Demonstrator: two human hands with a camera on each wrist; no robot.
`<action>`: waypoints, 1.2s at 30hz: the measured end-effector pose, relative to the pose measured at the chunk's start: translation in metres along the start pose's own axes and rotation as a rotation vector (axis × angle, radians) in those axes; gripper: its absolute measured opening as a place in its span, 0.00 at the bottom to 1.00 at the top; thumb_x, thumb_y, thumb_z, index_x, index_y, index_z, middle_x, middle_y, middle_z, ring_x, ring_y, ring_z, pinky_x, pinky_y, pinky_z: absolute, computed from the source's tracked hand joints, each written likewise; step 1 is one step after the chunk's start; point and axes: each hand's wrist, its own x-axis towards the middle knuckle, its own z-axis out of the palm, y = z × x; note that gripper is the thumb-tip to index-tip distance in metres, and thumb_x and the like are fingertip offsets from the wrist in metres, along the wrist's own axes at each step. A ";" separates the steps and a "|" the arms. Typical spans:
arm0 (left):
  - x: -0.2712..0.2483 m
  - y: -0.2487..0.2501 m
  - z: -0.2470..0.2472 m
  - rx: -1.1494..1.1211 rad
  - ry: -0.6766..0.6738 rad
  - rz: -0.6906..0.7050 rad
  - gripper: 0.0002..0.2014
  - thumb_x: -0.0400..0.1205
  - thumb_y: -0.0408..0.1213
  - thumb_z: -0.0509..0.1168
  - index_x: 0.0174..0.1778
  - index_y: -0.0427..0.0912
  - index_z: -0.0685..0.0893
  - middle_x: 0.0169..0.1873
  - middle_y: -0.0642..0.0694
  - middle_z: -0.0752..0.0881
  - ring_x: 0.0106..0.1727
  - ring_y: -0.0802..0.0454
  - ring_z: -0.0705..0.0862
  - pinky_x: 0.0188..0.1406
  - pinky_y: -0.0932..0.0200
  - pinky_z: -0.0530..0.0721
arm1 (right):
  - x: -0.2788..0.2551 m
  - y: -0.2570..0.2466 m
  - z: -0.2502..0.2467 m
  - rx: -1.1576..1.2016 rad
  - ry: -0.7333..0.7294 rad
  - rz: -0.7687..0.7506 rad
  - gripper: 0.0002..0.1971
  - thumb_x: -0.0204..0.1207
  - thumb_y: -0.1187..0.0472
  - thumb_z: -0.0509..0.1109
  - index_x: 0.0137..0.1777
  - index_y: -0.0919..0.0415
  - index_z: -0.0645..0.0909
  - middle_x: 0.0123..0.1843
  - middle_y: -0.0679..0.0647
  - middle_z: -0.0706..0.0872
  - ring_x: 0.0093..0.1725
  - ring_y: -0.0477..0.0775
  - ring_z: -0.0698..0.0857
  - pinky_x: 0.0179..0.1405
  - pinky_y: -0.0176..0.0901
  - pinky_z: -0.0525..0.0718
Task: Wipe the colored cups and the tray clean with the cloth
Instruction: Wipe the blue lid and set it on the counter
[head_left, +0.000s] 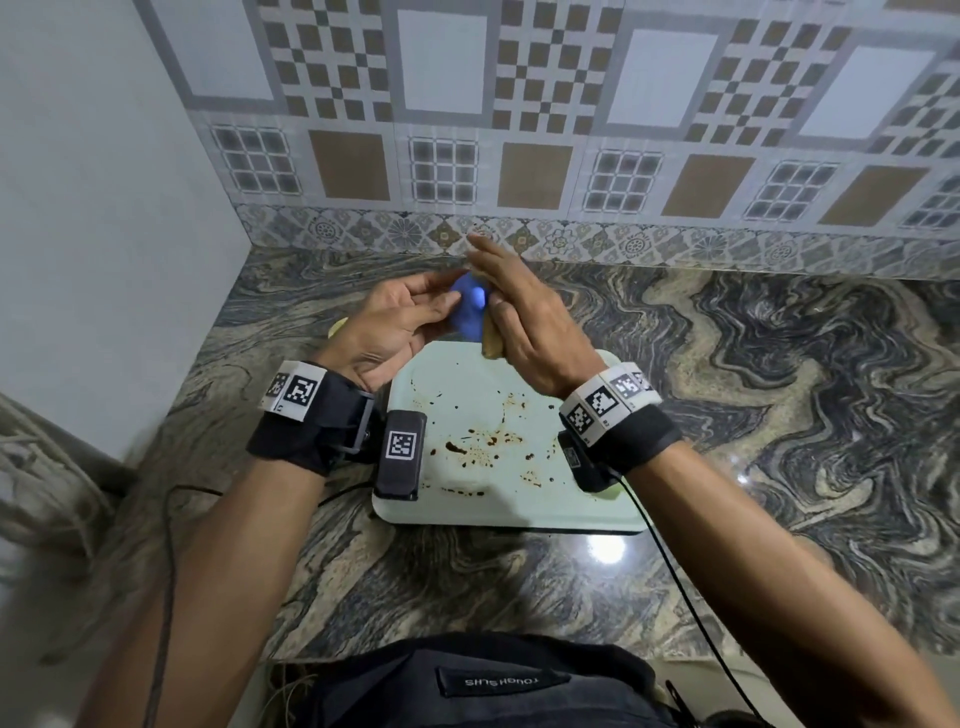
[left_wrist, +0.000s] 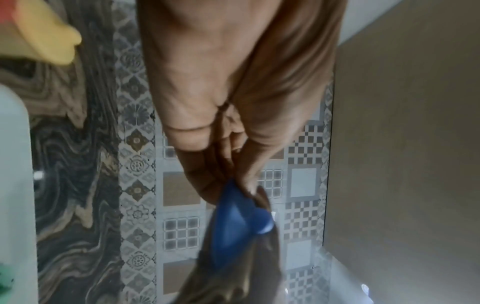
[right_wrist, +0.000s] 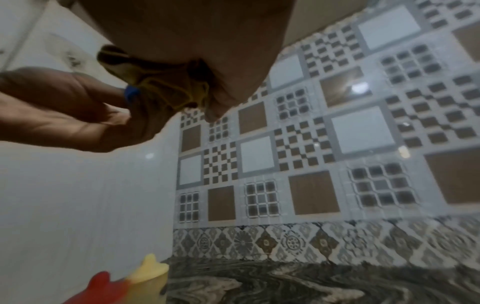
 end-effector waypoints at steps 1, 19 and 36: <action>0.001 0.000 0.000 -0.010 0.000 0.003 0.12 0.83 0.21 0.58 0.60 0.33 0.80 0.43 0.44 0.92 0.45 0.54 0.90 0.53 0.59 0.89 | -0.002 0.001 0.002 0.003 -0.009 0.009 0.25 0.86 0.63 0.50 0.80 0.70 0.68 0.85 0.62 0.67 0.84 0.57 0.66 0.85 0.46 0.64; 0.008 -0.017 -0.020 -0.213 0.052 -0.056 0.14 0.85 0.26 0.56 0.64 0.36 0.80 0.54 0.46 0.90 0.55 0.55 0.89 0.55 0.63 0.86 | -0.014 0.020 0.001 0.071 0.286 0.290 0.21 0.88 0.62 0.56 0.79 0.61 0.72 0.70 0.59 0.84 0.67 0.54 0.82 0.66 0.34 0.73; 0.004 -0.010 -0.007 -0.078 -0.072 -0.033 0.15 0.85 0.23 0.55 0.66 0.36 0.79 0.51 0.44 0.90 0.53 0.53 0.89 0.53 0.62 0.86 | 0.005 -0.005 0.006 0.040 0.088 0.015 0.21 0.87 0.65 0.54 0.76 0.68 0.75 0.79 0.61 0.76 0.78 0.55 0.75 0.79 0.38 0.70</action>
